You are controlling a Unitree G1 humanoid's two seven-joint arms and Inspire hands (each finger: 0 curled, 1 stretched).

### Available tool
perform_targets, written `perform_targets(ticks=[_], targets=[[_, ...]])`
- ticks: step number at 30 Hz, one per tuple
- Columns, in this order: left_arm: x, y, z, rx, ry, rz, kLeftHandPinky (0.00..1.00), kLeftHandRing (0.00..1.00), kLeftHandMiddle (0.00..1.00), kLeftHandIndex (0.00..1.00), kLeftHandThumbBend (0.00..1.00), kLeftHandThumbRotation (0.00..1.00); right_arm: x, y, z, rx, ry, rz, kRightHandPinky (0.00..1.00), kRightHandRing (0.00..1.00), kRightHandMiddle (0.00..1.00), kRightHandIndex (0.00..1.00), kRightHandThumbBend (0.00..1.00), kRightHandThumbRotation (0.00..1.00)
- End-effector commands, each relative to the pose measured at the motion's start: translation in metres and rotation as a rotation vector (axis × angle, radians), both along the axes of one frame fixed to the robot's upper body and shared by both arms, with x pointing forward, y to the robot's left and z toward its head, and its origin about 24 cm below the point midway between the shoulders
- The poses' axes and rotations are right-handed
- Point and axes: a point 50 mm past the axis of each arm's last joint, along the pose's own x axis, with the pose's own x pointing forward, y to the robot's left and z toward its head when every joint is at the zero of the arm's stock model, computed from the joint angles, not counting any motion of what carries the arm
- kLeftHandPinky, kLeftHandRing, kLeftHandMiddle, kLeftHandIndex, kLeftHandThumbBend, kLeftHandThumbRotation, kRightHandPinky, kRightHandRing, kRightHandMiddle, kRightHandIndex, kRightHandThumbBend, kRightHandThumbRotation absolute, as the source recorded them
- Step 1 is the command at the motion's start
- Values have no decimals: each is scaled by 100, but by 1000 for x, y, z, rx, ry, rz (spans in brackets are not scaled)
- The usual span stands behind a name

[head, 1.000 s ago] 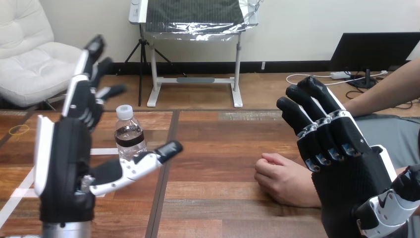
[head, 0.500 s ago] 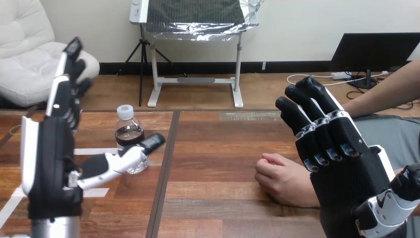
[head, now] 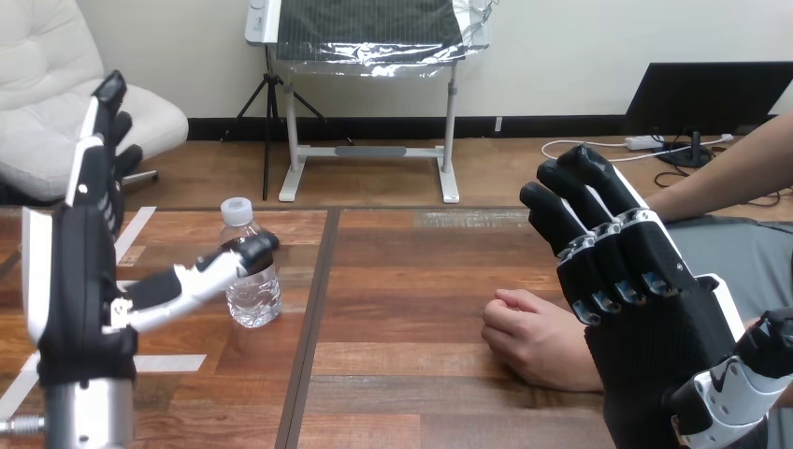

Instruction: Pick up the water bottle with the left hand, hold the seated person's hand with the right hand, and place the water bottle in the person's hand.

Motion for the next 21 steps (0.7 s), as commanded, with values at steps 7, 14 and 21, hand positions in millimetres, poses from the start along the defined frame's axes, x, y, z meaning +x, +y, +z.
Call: perform_targets(ticks=[7, 14, 21], targets=[[33, 2, 7, 12, -18, -16, 98, 100, 98, 97, 100, 9, 6, 0, 9, 11, -61, 3, 99, 92, 91, 90, 86, 100], [47, 4, 2, -2, 11, -19, 100, 100, 99, 98, 100, 12, 8, 1, 9, 13, -61, 12, 99, 92, 91, 90, 86, 100], [60, 5, -2, -21, 42, -14, 100, 100, 100, 98, 100, 17, 9, 1, 10, 5, -65, 11, 98, 91, 90, 89, 87, 100]])
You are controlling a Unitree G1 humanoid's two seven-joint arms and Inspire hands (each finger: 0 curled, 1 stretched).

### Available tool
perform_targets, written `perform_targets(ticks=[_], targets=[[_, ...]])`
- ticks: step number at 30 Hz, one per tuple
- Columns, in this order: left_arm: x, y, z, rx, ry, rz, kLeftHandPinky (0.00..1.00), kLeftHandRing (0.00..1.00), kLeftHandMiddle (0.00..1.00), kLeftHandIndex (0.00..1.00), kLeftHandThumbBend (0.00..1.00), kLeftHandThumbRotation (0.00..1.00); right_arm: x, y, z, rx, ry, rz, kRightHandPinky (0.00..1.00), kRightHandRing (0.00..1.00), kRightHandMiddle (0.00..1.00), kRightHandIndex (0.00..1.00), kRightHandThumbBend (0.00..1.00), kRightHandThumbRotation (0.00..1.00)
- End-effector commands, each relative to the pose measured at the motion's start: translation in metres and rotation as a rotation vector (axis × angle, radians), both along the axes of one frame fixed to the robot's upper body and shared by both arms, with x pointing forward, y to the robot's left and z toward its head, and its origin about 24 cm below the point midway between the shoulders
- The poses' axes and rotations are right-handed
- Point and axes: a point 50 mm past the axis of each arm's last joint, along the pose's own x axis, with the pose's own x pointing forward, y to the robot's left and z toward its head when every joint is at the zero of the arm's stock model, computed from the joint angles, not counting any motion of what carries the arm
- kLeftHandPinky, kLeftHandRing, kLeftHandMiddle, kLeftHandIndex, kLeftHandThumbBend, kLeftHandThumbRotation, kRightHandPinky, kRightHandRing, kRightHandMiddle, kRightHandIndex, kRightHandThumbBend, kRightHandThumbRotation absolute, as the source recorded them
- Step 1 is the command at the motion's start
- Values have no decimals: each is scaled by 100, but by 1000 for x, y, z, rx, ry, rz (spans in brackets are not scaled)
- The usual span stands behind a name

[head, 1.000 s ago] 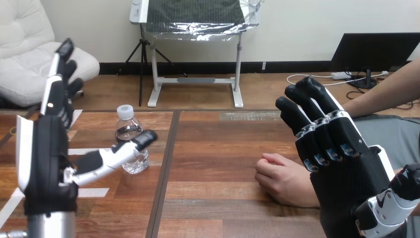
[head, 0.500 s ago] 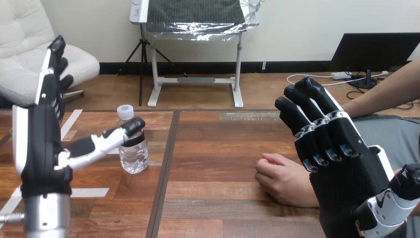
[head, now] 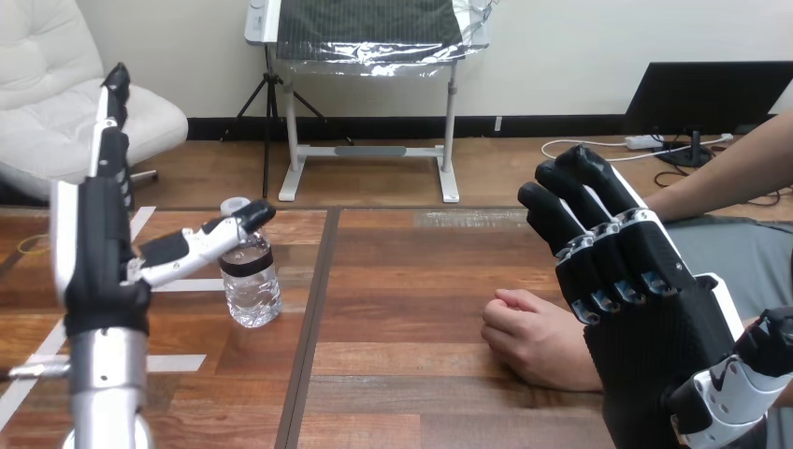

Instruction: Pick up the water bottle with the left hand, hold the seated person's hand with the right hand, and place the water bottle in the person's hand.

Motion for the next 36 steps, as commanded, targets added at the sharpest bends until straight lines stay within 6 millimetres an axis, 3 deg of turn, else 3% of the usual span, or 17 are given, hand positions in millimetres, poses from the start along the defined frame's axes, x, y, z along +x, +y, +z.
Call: perform_targets(ticks=[1, 14, 18, 36], targets=[[21, -1, 12, 5, -32, -13, 100, 100, 100, 98, 100, 17, 8, 1, 10, 4, -64, 9, 98, 91, 90, 89, 87, 100], [42, 1, 3, -54, 24, -30, 100, 100, 100, 100, 100, 16, 10, 1, 10, 0, -70, 12, 97, 90, 89, 88, 86, 100], [61, 0, -7, -63, 121, -47, 100, 100, 100, 100, 100, 17, 10, 1, 11, -4, -72, 13, 95, 89, 88, 87, 86, 100], [80, -4, -20, -93, 221, -68, 100, 100, 100, 100, 100, 14, 11, 0, 13, -3, -78, 21, 94, 88, 88, 87, 85, 100]])
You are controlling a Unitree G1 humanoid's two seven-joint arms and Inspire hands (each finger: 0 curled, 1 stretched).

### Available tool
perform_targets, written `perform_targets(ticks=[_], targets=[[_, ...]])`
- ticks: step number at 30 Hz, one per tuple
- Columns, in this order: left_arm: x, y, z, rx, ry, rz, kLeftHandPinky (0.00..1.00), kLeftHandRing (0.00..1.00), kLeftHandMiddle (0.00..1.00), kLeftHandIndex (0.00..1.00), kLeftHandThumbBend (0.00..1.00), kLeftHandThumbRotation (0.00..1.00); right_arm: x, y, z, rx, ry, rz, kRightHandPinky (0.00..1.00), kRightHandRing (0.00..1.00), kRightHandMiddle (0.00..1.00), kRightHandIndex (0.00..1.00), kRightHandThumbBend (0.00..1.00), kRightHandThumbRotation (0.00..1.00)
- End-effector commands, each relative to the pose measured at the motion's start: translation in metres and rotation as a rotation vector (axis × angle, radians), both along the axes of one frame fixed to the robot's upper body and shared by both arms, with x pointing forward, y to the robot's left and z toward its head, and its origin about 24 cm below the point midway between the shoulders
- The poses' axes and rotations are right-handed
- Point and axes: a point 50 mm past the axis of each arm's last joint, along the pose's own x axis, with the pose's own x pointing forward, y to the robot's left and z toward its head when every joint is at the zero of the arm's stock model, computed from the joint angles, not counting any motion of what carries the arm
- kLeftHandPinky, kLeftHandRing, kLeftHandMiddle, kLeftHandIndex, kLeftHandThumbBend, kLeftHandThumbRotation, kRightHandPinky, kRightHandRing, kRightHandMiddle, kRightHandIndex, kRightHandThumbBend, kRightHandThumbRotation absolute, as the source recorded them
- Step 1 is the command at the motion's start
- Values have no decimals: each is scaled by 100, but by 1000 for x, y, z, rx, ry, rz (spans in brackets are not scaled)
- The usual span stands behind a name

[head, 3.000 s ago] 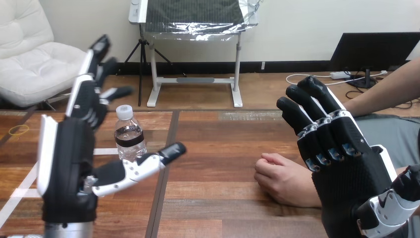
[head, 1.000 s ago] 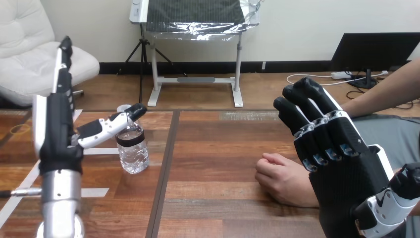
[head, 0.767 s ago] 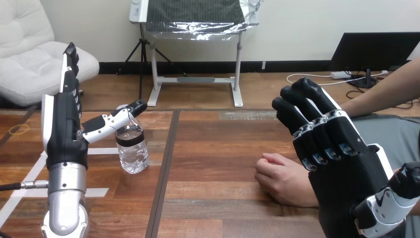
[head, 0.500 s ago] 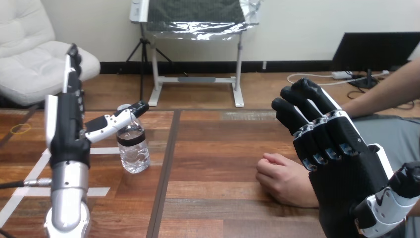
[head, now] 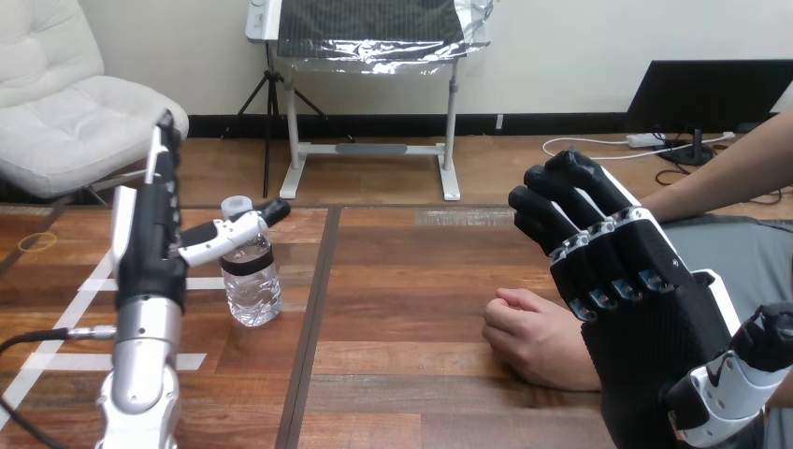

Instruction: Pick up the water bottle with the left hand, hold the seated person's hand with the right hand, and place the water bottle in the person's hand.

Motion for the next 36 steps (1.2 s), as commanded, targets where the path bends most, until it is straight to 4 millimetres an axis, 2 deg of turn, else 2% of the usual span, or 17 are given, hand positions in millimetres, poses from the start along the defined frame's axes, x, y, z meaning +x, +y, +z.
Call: perform_targets(ticks=[1, 36], targets=[[22, -6, 22, 4, -54, -28, 100, 100, 100, 100, 100, 14, 8, 0, 12, 3, -73, 12, 93, 88, 88, 87, 85, 100], [41, -14, 9, 13, 91, -24, 100, 100, 100, 100, 100, 17, 8, -2, 13, 0, -81, 15, 93, 88, 88, 87, 84, 100]])
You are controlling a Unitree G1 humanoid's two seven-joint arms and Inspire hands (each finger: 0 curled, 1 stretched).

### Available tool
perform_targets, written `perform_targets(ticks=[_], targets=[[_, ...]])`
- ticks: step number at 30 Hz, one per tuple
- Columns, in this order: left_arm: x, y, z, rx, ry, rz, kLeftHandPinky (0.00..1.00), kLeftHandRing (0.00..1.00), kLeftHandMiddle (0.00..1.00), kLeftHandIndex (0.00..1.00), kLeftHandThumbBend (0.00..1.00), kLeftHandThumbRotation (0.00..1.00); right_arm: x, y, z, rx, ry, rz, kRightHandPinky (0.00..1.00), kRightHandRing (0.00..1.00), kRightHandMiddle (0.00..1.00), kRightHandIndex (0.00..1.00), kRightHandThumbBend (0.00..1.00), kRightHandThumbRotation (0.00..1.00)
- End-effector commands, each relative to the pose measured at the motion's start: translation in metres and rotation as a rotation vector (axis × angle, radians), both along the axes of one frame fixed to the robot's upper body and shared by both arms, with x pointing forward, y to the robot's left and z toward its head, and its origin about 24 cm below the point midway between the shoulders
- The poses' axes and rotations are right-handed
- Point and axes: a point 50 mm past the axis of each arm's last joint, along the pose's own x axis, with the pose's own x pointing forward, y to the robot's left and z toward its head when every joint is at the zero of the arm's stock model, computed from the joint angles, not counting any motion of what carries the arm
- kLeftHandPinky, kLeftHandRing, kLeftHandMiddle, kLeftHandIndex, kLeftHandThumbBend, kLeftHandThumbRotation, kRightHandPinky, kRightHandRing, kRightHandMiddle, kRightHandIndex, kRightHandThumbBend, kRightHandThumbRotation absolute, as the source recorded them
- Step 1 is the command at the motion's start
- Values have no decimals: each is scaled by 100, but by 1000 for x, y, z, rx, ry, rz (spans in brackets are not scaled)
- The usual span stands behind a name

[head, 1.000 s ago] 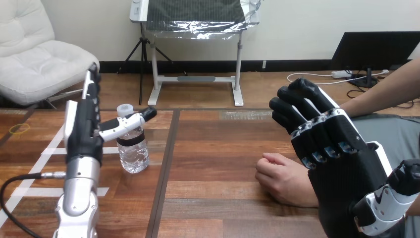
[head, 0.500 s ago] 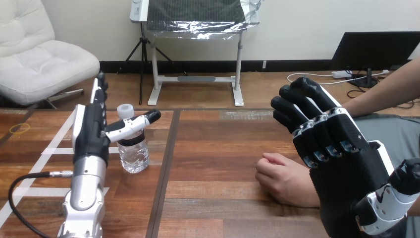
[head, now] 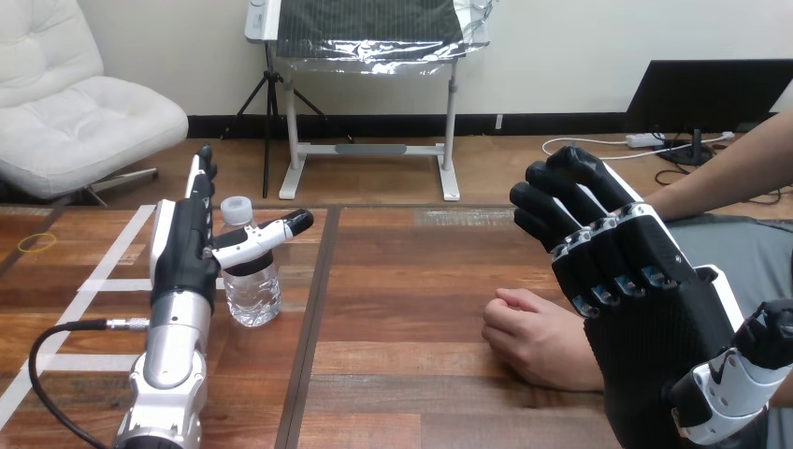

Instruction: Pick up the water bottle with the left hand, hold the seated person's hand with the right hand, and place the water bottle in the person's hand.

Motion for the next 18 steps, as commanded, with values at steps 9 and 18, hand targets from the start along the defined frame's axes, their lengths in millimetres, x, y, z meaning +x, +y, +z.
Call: perform_targets(ticks=[9, 18], targets=[[22, -1, 25, 24, -27, 1, 100, 100, 100, 100, 100, 18, 7, 0, 12, 7, -69, 12, 91, 87, 87, 86, 84, 100], [21, -1, 21, 33, -4, 14, 96, 98, 100, 100, 100, 17, 6, 0, 12, 7, -69, 12, 91, 87, 87, 86, 85, 100]])
